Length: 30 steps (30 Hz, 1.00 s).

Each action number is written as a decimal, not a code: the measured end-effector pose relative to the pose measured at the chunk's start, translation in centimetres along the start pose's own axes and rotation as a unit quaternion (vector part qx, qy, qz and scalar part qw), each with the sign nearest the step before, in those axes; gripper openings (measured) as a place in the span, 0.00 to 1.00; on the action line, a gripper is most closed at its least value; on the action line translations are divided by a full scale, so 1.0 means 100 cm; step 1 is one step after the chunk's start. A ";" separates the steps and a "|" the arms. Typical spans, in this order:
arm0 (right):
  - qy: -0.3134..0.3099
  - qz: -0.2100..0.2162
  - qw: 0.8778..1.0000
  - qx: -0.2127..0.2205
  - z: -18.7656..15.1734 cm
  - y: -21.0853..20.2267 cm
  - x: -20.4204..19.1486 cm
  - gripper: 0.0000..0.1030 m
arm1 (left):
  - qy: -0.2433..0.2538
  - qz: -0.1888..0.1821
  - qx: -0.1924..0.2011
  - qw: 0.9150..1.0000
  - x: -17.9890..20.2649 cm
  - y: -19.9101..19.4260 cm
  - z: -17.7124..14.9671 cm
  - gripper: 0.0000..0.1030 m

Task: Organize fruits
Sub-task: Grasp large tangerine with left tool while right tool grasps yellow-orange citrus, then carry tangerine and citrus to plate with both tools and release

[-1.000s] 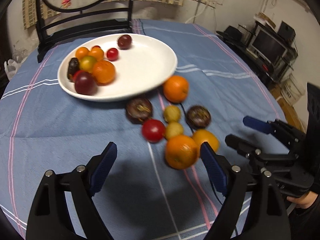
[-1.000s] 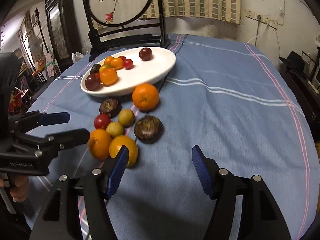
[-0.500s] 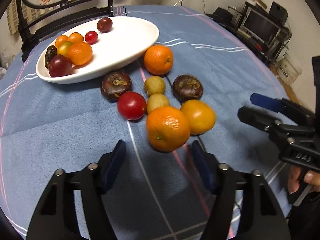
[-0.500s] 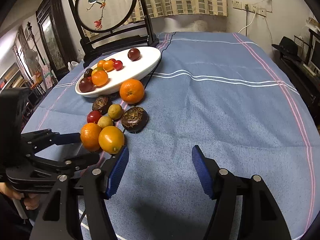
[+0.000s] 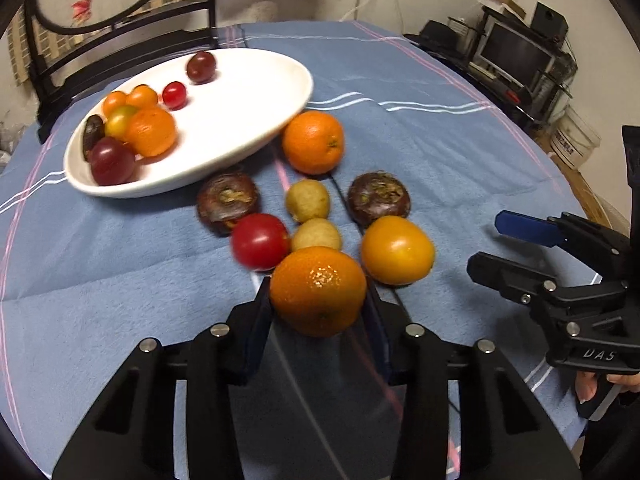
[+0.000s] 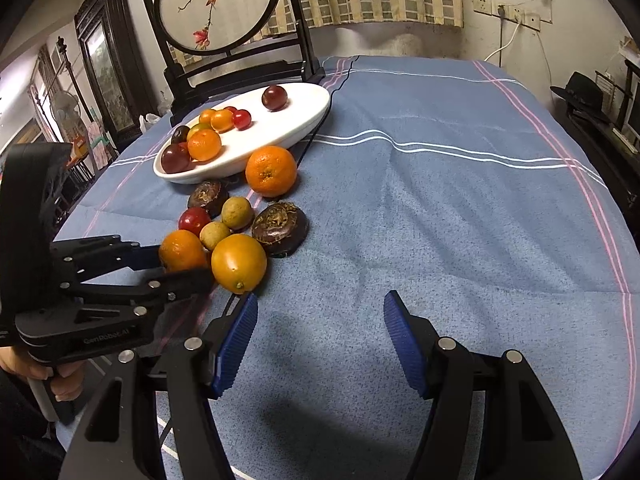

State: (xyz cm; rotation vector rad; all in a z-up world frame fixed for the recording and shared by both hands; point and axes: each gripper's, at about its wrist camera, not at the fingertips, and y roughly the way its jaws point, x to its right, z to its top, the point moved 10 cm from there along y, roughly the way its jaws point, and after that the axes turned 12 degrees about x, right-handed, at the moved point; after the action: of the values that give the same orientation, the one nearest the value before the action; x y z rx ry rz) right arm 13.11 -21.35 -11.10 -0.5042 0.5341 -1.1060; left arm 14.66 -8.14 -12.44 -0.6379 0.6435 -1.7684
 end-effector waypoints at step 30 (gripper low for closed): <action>-0.066 0.009 0.997 -0.042 0.007 0.043 -0.060 0.36 | -0.063 0.013 0.030 0.997 -0.070 -0.044 -0.005 0.41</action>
State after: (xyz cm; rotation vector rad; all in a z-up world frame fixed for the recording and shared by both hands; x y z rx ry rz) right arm 14.46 -14.16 -12.36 -0.6399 0.4704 -1.0277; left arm 13.18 -0.28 -10.50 -0.6898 0.5085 -1.7017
